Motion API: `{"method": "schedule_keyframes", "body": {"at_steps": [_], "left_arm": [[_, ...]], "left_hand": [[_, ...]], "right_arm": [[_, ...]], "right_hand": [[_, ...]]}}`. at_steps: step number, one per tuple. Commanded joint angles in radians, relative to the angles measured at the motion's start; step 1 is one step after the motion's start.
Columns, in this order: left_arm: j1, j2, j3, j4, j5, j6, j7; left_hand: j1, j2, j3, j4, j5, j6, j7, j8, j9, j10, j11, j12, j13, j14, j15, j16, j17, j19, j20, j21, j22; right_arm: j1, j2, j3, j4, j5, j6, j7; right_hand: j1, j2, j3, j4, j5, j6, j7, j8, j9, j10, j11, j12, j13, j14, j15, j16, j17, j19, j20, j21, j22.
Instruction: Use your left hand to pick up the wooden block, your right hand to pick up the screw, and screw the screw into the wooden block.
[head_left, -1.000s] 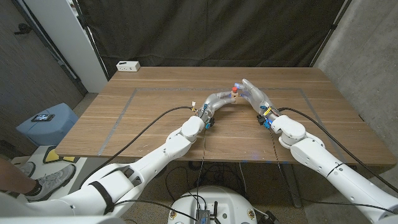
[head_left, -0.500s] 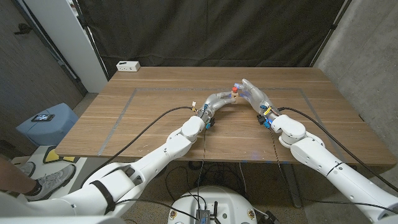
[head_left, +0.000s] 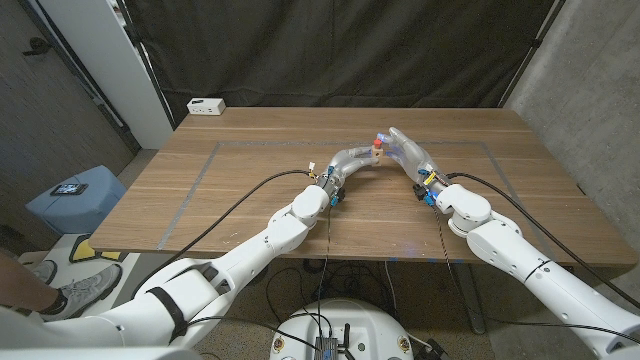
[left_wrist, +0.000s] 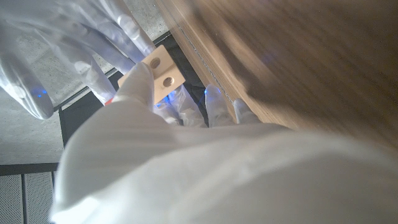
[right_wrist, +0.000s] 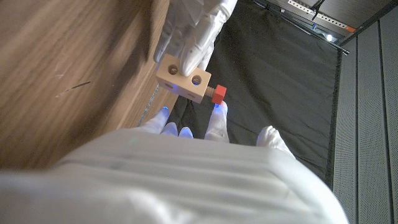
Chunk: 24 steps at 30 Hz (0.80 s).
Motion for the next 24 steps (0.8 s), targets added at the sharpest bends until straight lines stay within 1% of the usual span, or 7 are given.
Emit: {"method": "schedule_keyframes", "body": {"at_steps": [1,5,14,24], "left_arm": [[-0.006,-0.003,0.000,0.009,-0.003,-0.004,-0.003],[-0.007,-0.005,0.000,0.013,-0.003,-0.006,-0.003],[-0.004,-0.004,0.001,0.008,-0.001,-0.001,0.001],[-0.001,-0.002,0.003,-0.003,0.000,0.005,0.000]], "left_hand": [[-0.005,-0.001,0.007,-0.001,0.005,0.010,0.003,0.008,0.003,-0.002,-0.002,0.007,0.003,0.003,-0.084,0.006,0.002,0.004,0.009,0.004,0.004],[-0.005,0.000,0.007,-0.001,0.005,0.009,0.003,0.008,0.003,-0.002,-0.002,0.007,0.003,0.003,-0.084,0.006,0.002,0.004,0.009,0.004,0.004],[-0.004,-0.001,0.007,-0.001,0.005,0.010,0.002,0.008,0.003,-0.001,-0.002,0.007,0.003,0.003,-0.084,0.006,0.002,0.004,0.008,0.004,0.004],[-0.004,-0.001,0.007,-0.001,0.005,0.008,0.001,0.007,0.003,-0.003,-0.002,0.007,0.003,0.003,-0.083,0.006,0.003,0.004,0.009,0.004,0.004]], "right_arm": [[0.006,0.012,-0.004,0.015,-0.002,0.014,0.001],[0.015,0.019,-0.005,0.028,0.001,0.020,0.007],[0.028,0.026,-0.008,0.050,-0.006,0.037,0.018],[0.030,0.028,-0.005,0.060,-0.007,0.048,0.017]], "right_hand": [[-0.008,-0.002,0.006,0.002,0.004,0.004,-0.003,0.002,0.003,-0.010,-0.004,0.003,0.002,-0.041,0.004,0.002,0.004,-0.002,0.002,0.001,0.003],[-0.009,-0.003,0.006,0.002,0.004,-0.009,-0.012,-0.002,0.003,-0.011,-0.006,0.003,0.002,-0.041,0.004,0.003,0.004,-0.003,0.002,0.001,0.003],[-0.010,-0.003,0.008,0.001,0.005,-0.016,-0.015,-0.004,0.003,-0.014,-0.005,0.002,0.002,-0.042,0.004,0.002,0.003,-0.003,0.002,0.001,0.003],[-0.011,-0.004,0.009,0.000,0.005,-0.023,-0.019,-0.005,0.004,-0.017,-0.004,0.002,0.002,-0.043,0.005,0.002,0.003,-0.006,0.003,0.001,0.003]]}}
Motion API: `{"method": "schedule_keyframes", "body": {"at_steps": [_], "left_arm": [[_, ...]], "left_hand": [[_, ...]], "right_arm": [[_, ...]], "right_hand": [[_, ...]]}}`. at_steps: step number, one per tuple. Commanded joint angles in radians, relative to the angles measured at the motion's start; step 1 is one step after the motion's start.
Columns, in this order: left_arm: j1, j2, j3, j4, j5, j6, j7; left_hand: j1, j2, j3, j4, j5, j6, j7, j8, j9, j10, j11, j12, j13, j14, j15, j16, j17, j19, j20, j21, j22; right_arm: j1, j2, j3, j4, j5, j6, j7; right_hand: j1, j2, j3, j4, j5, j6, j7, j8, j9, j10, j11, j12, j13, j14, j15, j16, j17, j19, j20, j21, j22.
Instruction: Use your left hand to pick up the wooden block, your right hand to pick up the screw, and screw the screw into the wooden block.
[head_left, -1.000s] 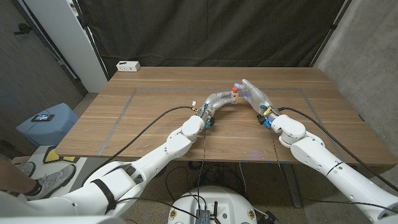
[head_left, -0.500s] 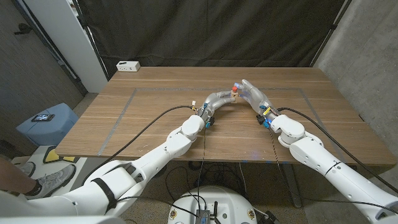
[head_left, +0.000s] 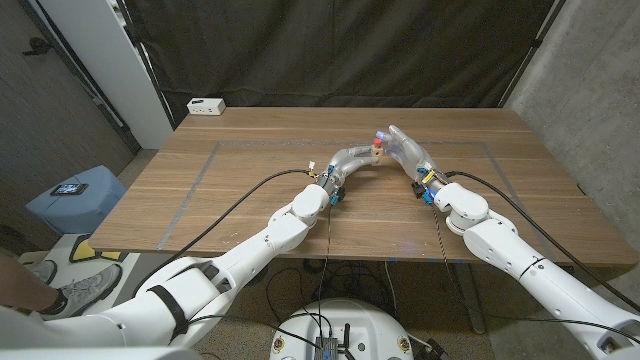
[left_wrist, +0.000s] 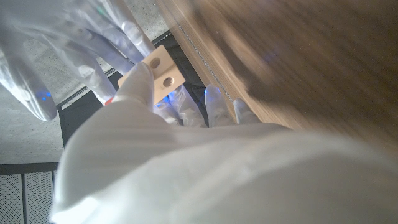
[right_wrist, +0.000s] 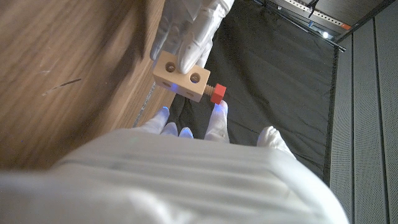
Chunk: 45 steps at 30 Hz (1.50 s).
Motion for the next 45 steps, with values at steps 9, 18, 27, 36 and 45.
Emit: {"method": "schedule_keyframes", "body": {"at_steps": [9,18,27,36,45], "left_arm": [[0.009,0.005,0.003,-0.022,0.002,0.012,0.001],[0.014,0.008,0.003,-0.028,0.004,0.012,0.005],[0.017,0.009,0.001,-0.032,0.002,0.013,0.006],[0.016,0.009,-0.001,-0.030,0.002,0.011,0.006],[0.014,0.007,-0.002,-0.026,-0.001,0.010,0.004]], "left_hand": [[-0.005,0.000,0.006,0.000,0.006,0.008,0.002,0.007,0.003,-0.003,-0.002,0.006,0.003,0.003,-0.084,0.006,0.003,0.005,0.009,0.004,0.004],[-0.007,0.001,0.006,0.002,0.006,0.007,0.004,0.007,0.003,-0.004,-0.002,0.006,0.003,0.002,-0.082,0.006,0.003,0.004,0.009,0.004,0.004],[-0.005,0.000,0.006,0.000,0.006,0.009,0.005,0.008,0.003,-0.003,-0.002,0.007,0.003,0.003,-0.083,0.007,0.003,0.004,0.009,0.004,0.004],[-0.006,0.001,0.006,0.001,0.006,0.008,0.003,0.007,0.003,-0.003,-0.002,0.007,0.003,0.002,-0.083,0.006,0.003,0.004,0.009,0.004,0.004],[-0.004,0.000,0.007,-0.001,0.006,0.009,0.004,0.008,0.003,-0.002,-0.002,0.007,0.003,0.003,-0.082,0.007,0.002,0.004,0.008,0.004,0.004]], "right_arm": [[0.004,0.001,0.001,0.023,0.007,0.005,0.014],[0.003,0.003,0.000,0.027,0.012,0.005,0.017],[-0.007,0.002,0.003,0.017,0.010,0.005,0.003],[-0.019,-0.002,0.009,0.003,0.011,0.002,-0.011],[-0.033,-0.011,0.014,-0.016,0.010,-0.005,-0.023]], "right_hand": [[-0.011,-0.001,0.009,0.001,0.005,-0.019,-0.002,-0.003,0.003,-0.018,-0.001,0.001,0.002,-0.047,0.008,0.001,0.004,-0.011,0.007,0.000,0.003],[-0.019,-0.006,0.006,0.003,0.004,-0.039,-0.010,-0.006,0.003,-0.027,-0.006,-0.001,0.002,-0.056,0.008,0.000,0.005,-0.019,0.011,-0.002,0.003],[-0.021,-0.007,0.007,0.002,0.005,-0.019,0.000,0.005,0.003,-0.025,-0.004,0.001,0.002,-0.056,0.008,0.000,0.005,-0.020,0.012,-0.001,0.003],[-0.022,-0.006,0.010,0.000,0.007,0.018,0.010,0.018,0.003,-0.020,-0.002,0.004,0.002,-0.053,0.007,0.002,0.004,-0.019,0.010,0.000,0.003],[-0.022,-0.005,0.013,-0.001,0.007,0.036,0.015,0.022,0.003,-0.013,0.000,0.007,0.002,-0.051,0.004,0.003,0.003,-0.016,0.009,0.002,0.003]]}}
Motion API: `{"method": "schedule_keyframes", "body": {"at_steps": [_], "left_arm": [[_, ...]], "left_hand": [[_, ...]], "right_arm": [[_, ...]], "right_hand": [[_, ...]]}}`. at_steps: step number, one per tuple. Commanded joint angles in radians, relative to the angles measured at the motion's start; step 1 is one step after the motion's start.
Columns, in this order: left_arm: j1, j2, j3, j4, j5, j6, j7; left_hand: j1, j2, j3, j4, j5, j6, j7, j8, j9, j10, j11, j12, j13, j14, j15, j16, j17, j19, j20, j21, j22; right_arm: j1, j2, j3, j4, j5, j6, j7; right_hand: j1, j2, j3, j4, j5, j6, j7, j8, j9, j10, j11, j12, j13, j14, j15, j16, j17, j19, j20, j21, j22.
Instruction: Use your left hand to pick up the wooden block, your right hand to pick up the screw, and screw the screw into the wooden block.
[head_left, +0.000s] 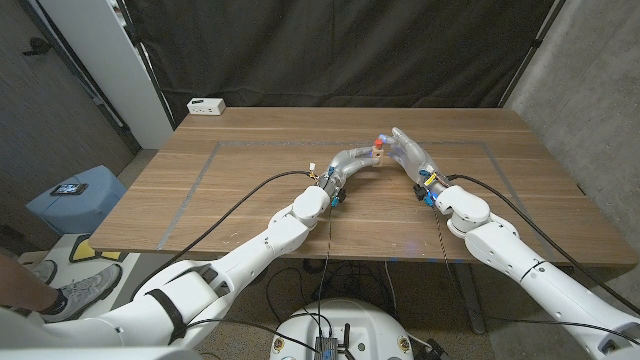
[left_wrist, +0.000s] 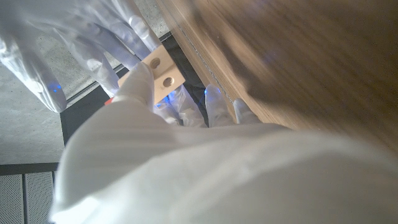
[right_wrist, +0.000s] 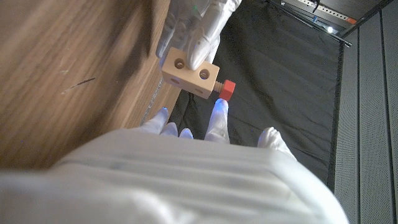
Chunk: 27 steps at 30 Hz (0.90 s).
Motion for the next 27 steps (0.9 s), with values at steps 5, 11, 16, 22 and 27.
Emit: {"method": "schedule_keyframes", "body": {"at_steps": [5,11,16,22,27], "left_arm": [[-0.002,-0.001,-0.002,0.004,-0.003,-0.001,-0.001],[-0.001,-0.001,-0.002,0.002,-0.004,0.002,0.000],[0.000,-0.002,-0.002,0.002,-0.004,0.003,0.000],[0.001,-0.002,-0.001,0.000,-0.004,0.004,0.000],[0.002,-0.001,-0.001,-0.002,-0.005,0.007,0.001]], "left_hand": [[-0.008,0.003,0.007,0.001,0.008,0.012,0.001,0.008,0.003,-0.002,-0.002,0.007,0.003,0.004,-0.082,0.007,0.003,0.005,0.008,0.004,0.004],[-0.007,0.002,0.007,0.000,0.008,0.012,0.002,0.008,0.003,-0.002,-0.002,0.007,0.003,0.004,-0.084,0.007,0.003,0.004,0.009,0.004,0.004],[-0.007,0.002,0.006,0.000,0.008,0.012,0.000,0.008,0.003,-0.002,-0.002,0.007,0.003,0.004,-0.083,0.007,0.003,0.004,0.009,0.004,0.004],[-0.007,0.003,0.007,0.000,0.008,0.012,0.001,0.008,0.003,-0.004,-0.002,0.006,0.003,0.003,-0.082,0.007,0.003,0.004,0.009,0.004,0.004],[-0.007,0.002,0.007,0.000,0.008,0.012,0.001,0.008,0.003,-0.004,-0.002,0.007,0.003,0.003,-0.083,0.007,0.003,0.005,0.008,0.004,0.004]], "right_arm": [[-0.018,-0.011,0.007,-0.025,0.002,-0.013,-0.014],[-0.024,-0.015,0.010,-0.032,0.005,-0.017,-0.017],[-0.029,-0.017,0.011,-0.036,0.009,-0.021,-0.019],[-0.034,-0.019,0.012,-0.040,0.009,-0.023,-0.020],[-0.037,-0.024,0.012,-0.045,0.007,-0.023,-0.021]], "right_hand": [[-0.005,0.001,0.007,-0.002,0.008,0.022,0.004,0.008,0.003,0.003,0.001,0.008,0.002,-0.049,0.003,0.003,0.002,0.001,0.000,0.003,0.003],[-0.005,0.001,0.009,-0.003,0.008,0.036,0.005,0.011,0.003,0.008,-0.001,0.009,0.002,-0.048,0.002,0.003,0.002,0.004,-0.001,0.003,0.003],[-0.005,0.003,0.010,-0.003,0.008,0.042,0.006,0.012,0.003,0.010,-0.004,0.010,0.002,-0.047,0.002,0.004,0.002,0.004,-0.001,0.004,0.003],[-0.005,0.003,0.012,-0.004,0.008,0.049,0.009,0.012,0.003,0.013,-0.008,0.010,0.002,-0.046,0.001,0.004,0.001,0.006,-0.001,0.004,0.003],[-0.005,0.003,0.013,-0.004,0.008,0.054,0.010,0.012,0.003,0.015,-0.008,0.010,0.002,-0.046,0.001,0.004,0.001,0.008,-0.003,0.005,0.003]]}}
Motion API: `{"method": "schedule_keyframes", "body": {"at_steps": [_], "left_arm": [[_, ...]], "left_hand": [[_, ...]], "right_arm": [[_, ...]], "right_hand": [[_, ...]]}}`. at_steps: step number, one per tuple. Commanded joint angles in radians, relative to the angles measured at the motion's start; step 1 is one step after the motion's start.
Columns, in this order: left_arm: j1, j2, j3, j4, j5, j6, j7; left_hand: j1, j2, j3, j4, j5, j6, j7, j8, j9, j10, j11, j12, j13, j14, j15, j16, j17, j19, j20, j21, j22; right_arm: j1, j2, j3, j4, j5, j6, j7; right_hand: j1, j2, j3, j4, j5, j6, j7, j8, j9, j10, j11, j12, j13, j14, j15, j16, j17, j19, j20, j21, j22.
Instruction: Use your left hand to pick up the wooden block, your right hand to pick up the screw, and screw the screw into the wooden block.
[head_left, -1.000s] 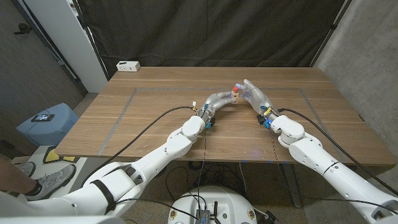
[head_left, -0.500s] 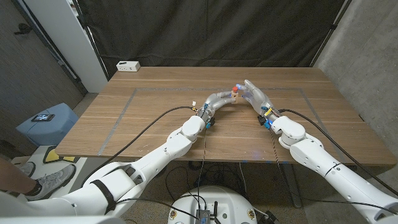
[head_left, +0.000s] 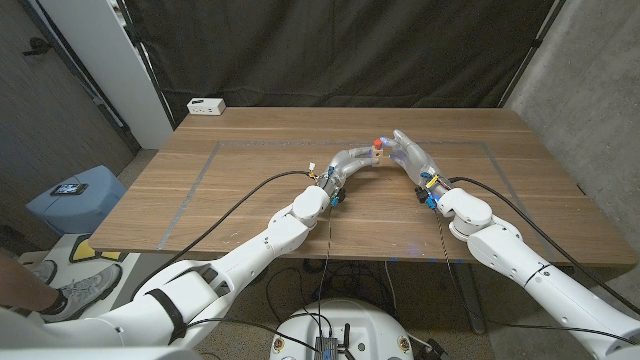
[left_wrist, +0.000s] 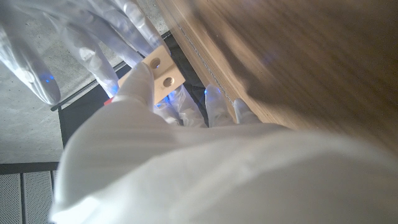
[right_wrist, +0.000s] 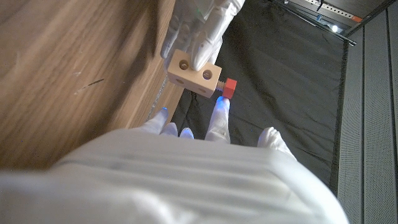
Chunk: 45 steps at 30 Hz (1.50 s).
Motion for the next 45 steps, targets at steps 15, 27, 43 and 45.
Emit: {"method": "schedule_keyframes", "body": {"at_steps": [15,27,43,45], "left_arm": [[0.005,-0.001,-0.002,-0.005,-0.008,0.009,0.000],[0.002,-0.004,-0.003,0.006,-0.012,0.005,-0.003],[-0.010,-0.011,-0.004,0.027,-0.019,0.002,-0.011],[-0.012,-0.011,-0.003,0.028,-0.018,0.002,-0.013]], "left_hand": [[-0.008,0.004,0.007,0.001,0.005,0.012,0.002,0.008,0.003,-0.002,-0.002,0.009,0.004,0.003,-0.082,0.007,0.003,0.004,0.008,0.004,0.004],[-0.008,0.004,0.008,0.001,0.006,0.014,0.002,0.009,0.003,-0.002,-0.002,0.009,0.003,0.004,-0.082,0.007,0.003,0.004,0.008,0.004,0.004],[-0.008,0.005,0.008,0.002,0.006,0.013,0.003,0.008,0.004,-0.003,-0.002,0.009,0.003,0.004,-0.081,0.007,0.003,0.005,0.008,0.004,0.004],[-0.008,0.005,0.008,0.001,0.006,0.013,0.002,0.008,0.004,-0.003,-0.002,0.009,0.003,0.003,-0.081,0.007,0.003,0.005,0.009,0.004,0.004]], "right_arm": [[-0.019,-0.020,0.003,-0.039,-0.004,-0.024,-0.016],[-0.031,-0.024,0.007,-0.060,0.000,-0.040,-0.032],[-0.037,-0.034,0.008,-0.074,-0.009,-0.044,-0.036],[-0.037,-0.035,0.009,-0.076,-0.009,-0.046,-0.037]], "right_hand": [[-0.007,0.003,0.011,-0.001,0.004,0.017,-0.003,0.005,0.003,0.009,-0.008,0.006,0.001,-0.044,-0.001,0.005,0.002,0.009,-0.003,0.004,0.003],[-0.008,0.003,0.013,-0.001,0.004,0.016,-0.004,0.002,0.003,0.010,-0.014,0.005,0.001,-0.042,-0.004,0.005,0.002,0.009,-0.004,0.004,0.003],[-0.009,0.004,0.015,-0.002,0.004,0.023,-0.003,0.001,0.003,0.017,-0.020,0.007,0.001,-0.039,-0.006,0.006,0.002,0.012,-0.005,0.005,0.003],[-0.009,0.004,0.016,-0.002,0.004,0.025,-0.003,0.001,0.003,0.017,-0.021,0.007,0.001,-0.039,-0.006,0.006,0.002,0.012,-0.005,0.005,0.003]]}}
